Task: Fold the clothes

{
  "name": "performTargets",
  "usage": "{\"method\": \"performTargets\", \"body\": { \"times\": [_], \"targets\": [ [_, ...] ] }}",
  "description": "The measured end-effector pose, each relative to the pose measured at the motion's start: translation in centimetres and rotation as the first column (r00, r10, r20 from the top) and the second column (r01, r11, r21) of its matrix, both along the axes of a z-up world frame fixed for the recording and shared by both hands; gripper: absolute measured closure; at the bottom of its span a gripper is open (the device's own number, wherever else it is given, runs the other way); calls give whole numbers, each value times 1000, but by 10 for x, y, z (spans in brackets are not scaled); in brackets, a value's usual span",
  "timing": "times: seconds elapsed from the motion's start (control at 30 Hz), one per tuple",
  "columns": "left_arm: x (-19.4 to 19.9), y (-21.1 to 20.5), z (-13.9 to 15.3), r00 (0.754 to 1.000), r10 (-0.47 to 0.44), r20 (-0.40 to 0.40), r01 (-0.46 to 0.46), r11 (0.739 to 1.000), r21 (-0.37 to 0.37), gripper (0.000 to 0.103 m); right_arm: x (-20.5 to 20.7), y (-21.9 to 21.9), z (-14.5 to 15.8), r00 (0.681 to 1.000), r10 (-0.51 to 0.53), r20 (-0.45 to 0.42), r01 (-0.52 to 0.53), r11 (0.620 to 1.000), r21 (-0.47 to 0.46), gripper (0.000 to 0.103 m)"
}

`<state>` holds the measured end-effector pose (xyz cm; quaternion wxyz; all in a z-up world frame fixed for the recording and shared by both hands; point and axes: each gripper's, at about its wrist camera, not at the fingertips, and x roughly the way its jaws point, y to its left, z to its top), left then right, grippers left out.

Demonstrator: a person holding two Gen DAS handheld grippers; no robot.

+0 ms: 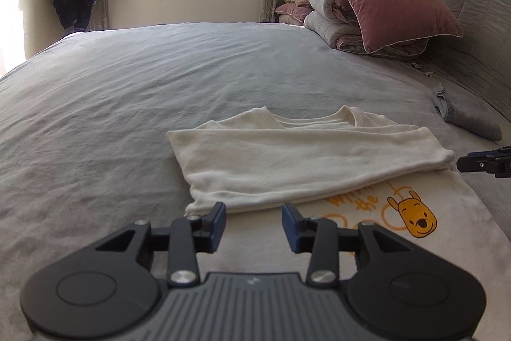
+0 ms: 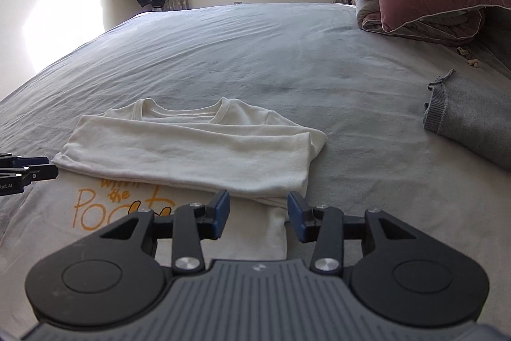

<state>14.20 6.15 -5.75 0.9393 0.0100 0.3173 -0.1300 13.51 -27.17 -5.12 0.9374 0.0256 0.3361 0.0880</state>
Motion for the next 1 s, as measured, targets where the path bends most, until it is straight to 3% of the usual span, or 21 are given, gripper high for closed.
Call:
{"method": "performTargets", "body": {
  "times": [0.43,0.67,0.73,0.87,1.0],
  "targets": [
    [-71,-18,-10,999,15,-52,-19,997,-72,40,-78,27,-7,999,-27,-20,28,999,41,43],
    [-103,-14,-21,996,44,-72,-50,995,-91,36,-109,44,-25,998,-36,-51,34,999,-32,43],
    [-115,-10,-26,997,54,-62,-59,994,-91,36,-118,44,-29,998,-43,-46,41,998,-39,37],
    [-142,-6,-30,997,74,-35,-77,994,-79,35,-140,43,-32,998,-63,-27,61,997,-42,37],
    [-170,-7,-32,995,102,-20,-103,992,-68,26,-163,44,-32,995,-93,-23,93,995,-32,36]
  ]
}}
